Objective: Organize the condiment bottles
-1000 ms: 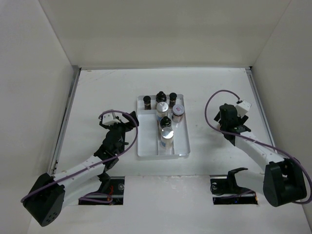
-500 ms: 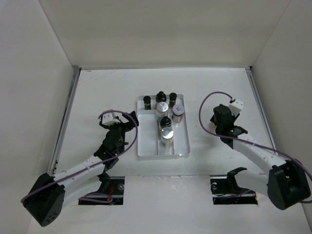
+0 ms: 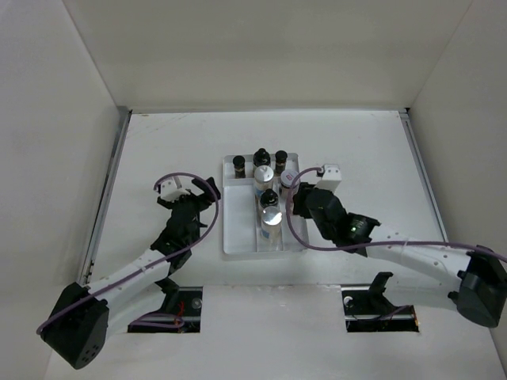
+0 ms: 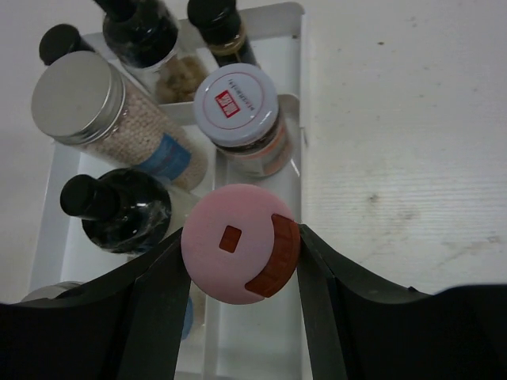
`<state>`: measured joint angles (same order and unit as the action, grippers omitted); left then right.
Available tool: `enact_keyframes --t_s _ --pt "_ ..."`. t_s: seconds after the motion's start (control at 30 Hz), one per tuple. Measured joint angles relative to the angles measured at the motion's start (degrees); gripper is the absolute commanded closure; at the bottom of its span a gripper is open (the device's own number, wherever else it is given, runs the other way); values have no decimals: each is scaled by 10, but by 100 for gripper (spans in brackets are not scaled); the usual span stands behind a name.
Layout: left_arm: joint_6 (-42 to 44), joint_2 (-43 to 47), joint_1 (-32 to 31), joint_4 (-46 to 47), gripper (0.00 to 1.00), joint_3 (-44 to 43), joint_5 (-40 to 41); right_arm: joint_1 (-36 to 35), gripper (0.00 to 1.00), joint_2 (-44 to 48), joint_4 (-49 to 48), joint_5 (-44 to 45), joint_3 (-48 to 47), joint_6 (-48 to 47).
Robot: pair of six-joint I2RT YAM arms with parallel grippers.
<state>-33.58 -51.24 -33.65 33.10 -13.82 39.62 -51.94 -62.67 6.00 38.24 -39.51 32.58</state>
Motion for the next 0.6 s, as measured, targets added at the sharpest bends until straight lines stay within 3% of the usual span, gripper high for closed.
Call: enact_keyframes --t_s 0.33,0.47,0.53,0.6 --pt "-55 -52 59 -138 0 -90 -29 -7 50 -131 -38 -22 -6 -22" --pt "-74 -78 83 -189 0 -99 -57 -9 13 -141 -46 -20 -8 -24" --pt "-79 -86 89 -209 0 -102 -66 -12 3 -143 -47 -18 -9 -28" --pt "-83 -90 89 -231 0 -108 -72 -14 0 -142 -49 -18 -9 -31"
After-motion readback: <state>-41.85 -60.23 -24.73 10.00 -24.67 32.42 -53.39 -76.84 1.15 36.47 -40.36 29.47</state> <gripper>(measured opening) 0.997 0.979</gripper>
